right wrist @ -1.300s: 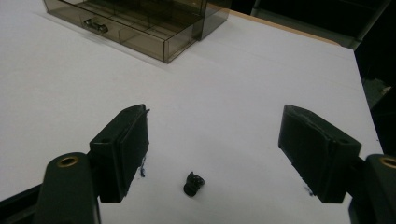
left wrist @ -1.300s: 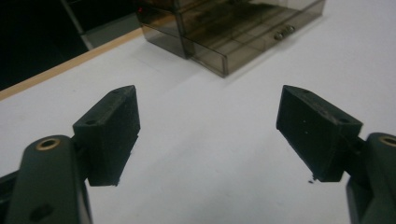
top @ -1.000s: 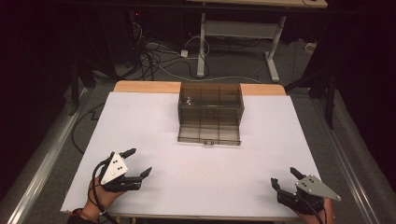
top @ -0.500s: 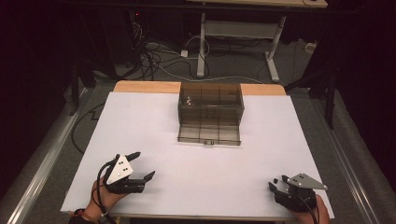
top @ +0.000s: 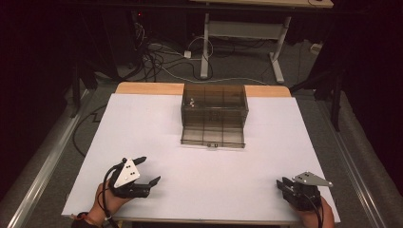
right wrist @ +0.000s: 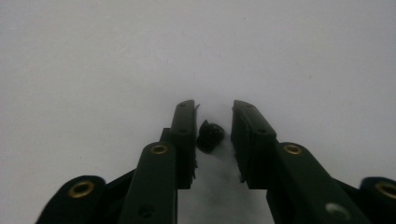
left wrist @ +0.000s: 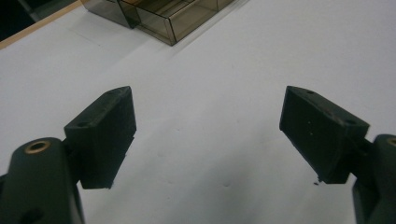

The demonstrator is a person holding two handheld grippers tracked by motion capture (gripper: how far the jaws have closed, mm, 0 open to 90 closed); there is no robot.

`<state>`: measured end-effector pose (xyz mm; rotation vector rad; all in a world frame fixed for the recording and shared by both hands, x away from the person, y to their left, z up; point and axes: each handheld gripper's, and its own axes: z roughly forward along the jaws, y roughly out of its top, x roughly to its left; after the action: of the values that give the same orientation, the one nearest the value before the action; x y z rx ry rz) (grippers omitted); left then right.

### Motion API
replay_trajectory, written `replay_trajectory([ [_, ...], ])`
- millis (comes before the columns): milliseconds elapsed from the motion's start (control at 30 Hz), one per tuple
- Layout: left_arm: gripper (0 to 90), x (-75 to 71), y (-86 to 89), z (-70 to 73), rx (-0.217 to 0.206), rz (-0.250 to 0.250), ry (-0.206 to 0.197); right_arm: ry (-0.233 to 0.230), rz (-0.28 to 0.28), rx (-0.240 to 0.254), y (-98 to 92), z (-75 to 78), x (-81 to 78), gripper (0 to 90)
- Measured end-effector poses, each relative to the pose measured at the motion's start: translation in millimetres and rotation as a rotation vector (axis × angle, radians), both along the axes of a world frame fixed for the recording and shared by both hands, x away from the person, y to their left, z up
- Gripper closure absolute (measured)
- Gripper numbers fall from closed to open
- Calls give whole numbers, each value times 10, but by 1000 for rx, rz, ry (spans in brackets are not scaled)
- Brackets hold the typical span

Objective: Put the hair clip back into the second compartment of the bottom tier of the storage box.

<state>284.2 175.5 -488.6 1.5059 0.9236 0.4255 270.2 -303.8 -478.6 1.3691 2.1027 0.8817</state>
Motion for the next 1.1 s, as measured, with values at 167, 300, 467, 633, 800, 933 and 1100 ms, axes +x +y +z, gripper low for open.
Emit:
replay_trajectory([
  [167,175,-2,-3,-9,9,-5,0,0,13,1,-11,3,6,788],
  [300,175,-7,-7,-13,9,-11,-2,-1,34,-5,-25,7,7,793],
  [467,175,0,-12,-16,13,-13,-3,-13,49,-1,-38,18,-2,793],
  [633,174,5,-14,-14,26,-1,-8,-40,67,0,-46,54,-15,793],
  [800,174,11,23,19,2,12,-15,-76,82,14,-50,134,-14,792],
  [933,174,3,26,21,11,8,-18,-103,100,11,-22,198,2,793],
  [1100,174,4,12,14,12,5,-16,-121,111,9,27,260,26,793],
])
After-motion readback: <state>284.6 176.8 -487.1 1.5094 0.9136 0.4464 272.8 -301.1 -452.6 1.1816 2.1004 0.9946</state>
